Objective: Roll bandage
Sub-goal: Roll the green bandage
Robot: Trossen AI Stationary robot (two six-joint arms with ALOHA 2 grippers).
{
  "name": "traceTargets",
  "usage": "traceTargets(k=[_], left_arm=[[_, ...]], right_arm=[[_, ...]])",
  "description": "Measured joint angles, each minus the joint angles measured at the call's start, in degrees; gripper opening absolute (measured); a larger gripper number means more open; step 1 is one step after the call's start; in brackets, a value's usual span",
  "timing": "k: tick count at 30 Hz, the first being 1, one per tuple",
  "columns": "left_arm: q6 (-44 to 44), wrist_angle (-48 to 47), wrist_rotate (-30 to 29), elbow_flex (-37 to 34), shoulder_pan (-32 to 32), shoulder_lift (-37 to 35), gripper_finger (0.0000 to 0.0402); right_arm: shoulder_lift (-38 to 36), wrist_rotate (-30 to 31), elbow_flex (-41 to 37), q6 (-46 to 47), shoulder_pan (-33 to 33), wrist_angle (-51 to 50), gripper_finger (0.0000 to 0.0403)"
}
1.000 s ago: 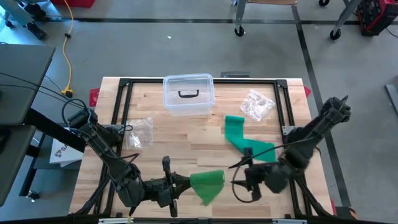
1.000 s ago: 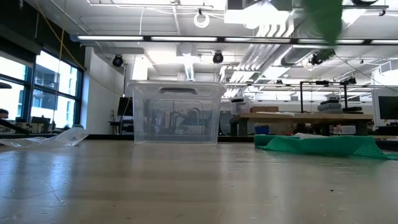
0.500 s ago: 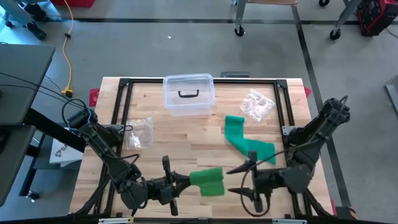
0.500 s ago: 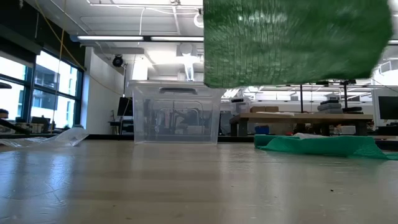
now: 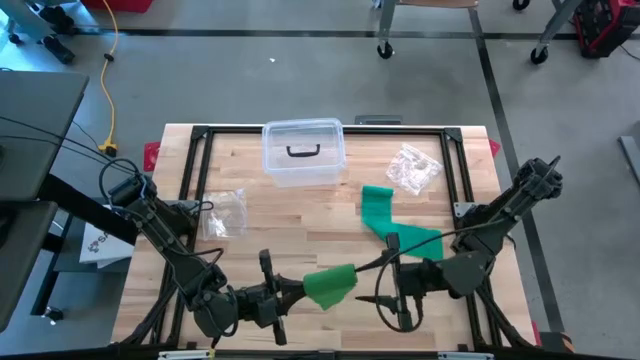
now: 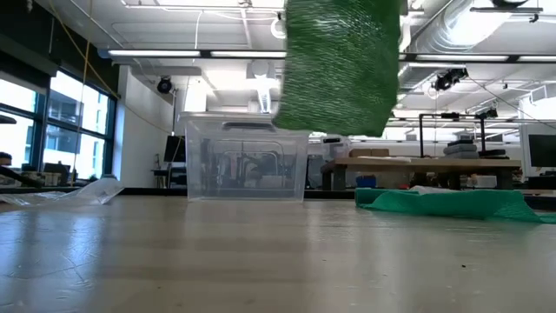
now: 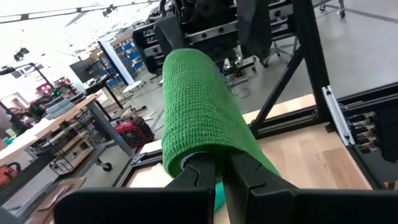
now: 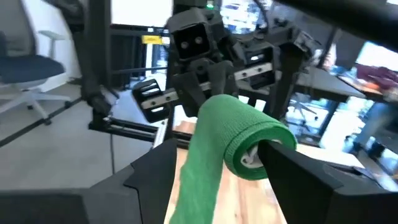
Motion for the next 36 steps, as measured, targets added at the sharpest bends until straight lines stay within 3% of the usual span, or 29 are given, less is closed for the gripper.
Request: traceTargets(k=[2, 9, 15, 19, 24, 31, 36], left_arm=[[0.07, -0.23, 0.0, 0.0, 0.0, 0.0, 0.0001], [0.08, -1.22, 0.5, -0.09, 0.28, 0.0, 0.0001], [0.01, -0.81, 1.42, -0.09, 0.94, 0.11, 0.0001], [0.01, -0.8, 1.78, -0.09, 0.96, 0.22, 0.0001], [0.01, 1.12, 3.4, -0.09, 0.98, 0.26, 0.0001], [0.19, -0.16, 2.55, -0.09, 0.76, 0.26, 0.0013], [-2.51, -6.94, -4.29, 0.0, -0.33, -0.4, 0.0049]], right_arm=[[0.02, -0.38, 0.0, 1.19, -0.14, -0.07, 0.0233], [-0.15, -11.07, 0.0, 10.45, -3.48, -1.74, 0.0233], [-0.11, -6.2, 0.0, 12.01, -4.48, -3.06, 0.0233], [-0.07, -6.49, 0.0, 12.91, -4.83, -3.81, 0.0224], [0.15, -6.34, 0.0, 13.44, -5.82, -5.59, 0.0168], [0.42, -6.34, 0.0, 9.44, -5.78, -5.68, 0.0028], [0.23, -2.81, -0.1, 7.5, -3.67, -6.49, 0.0018]])
